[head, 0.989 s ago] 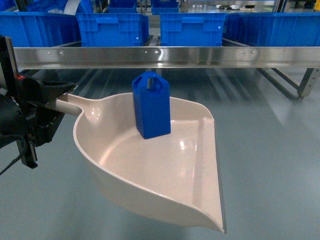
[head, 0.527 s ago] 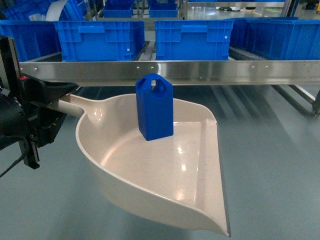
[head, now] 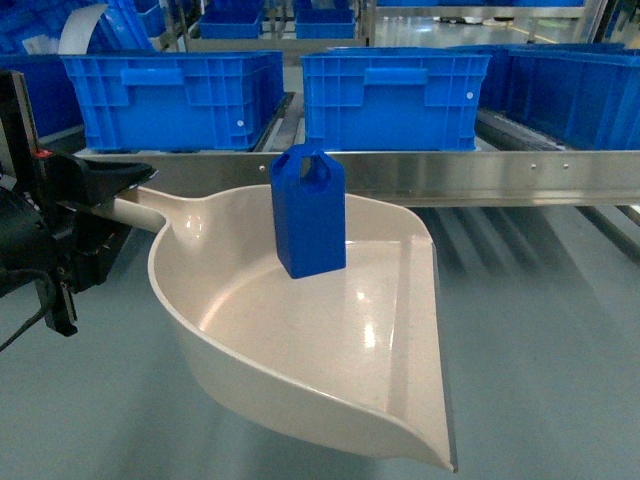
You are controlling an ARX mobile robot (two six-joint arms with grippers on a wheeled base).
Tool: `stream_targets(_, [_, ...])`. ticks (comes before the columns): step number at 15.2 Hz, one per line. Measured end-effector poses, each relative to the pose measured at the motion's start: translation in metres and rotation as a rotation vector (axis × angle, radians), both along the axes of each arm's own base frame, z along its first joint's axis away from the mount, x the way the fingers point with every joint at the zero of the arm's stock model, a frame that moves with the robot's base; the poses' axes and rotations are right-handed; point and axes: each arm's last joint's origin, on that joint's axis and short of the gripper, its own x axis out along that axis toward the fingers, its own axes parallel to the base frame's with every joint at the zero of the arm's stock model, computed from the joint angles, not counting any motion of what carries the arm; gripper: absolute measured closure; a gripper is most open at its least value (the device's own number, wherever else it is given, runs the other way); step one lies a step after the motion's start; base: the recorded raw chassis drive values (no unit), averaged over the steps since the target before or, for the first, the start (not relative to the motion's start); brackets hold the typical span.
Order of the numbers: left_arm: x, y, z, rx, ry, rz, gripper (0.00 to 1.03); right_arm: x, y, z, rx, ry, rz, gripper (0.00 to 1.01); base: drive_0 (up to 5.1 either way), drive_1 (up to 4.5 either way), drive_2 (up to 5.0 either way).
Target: Place part in tray to right shelf
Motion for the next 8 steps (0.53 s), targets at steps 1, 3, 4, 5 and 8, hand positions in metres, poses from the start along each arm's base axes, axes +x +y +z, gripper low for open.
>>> stream_targets(1, [0.0000, -0.0001, -0.0005, 0.001, 0.005, 0.000, 0.88, 0.0000, 0.0000, -0.0001, 0.000, 0.001, 0.000, 0.03, 0.0, 4.34, -4.3])
stream_targets(3, [0.0000, -0.0001, -0.0004, 0.002, 0.003, 0.000, 0.88, 0.0000, 0.0000, -0.0002, 0.000, 0.001, 0.000, 0.03, 0.0, 4.34, -4.3])
stream_targets(4, [0.0000, -0.0001, -0.0004, 0.000, 0.004, 0.000, 0.88, 0.0000, 0.0000, -0.0001, 0.000, 0.001, 0.000, 0.03, 0.0, 4.34, -4.3])
stream_targets(5, [0.0000, 0.0000, -0.0006, 0.002, 0.006, 0.001, 0.88, 0.0000, 0.0000, -0.0002, 0.000, 0.001, 0.000, 0.03, 0.0, 4.34, -4.3])
stream_targets(8, [0.0000, 0.0001, -0.0009, 0.001, 0.009, 0.002, 0.88, 0.0000, 0.0000, 0.0002, 0.000, -0.002, 0.000, 0.03, 0.0, 4.34, -4.3])
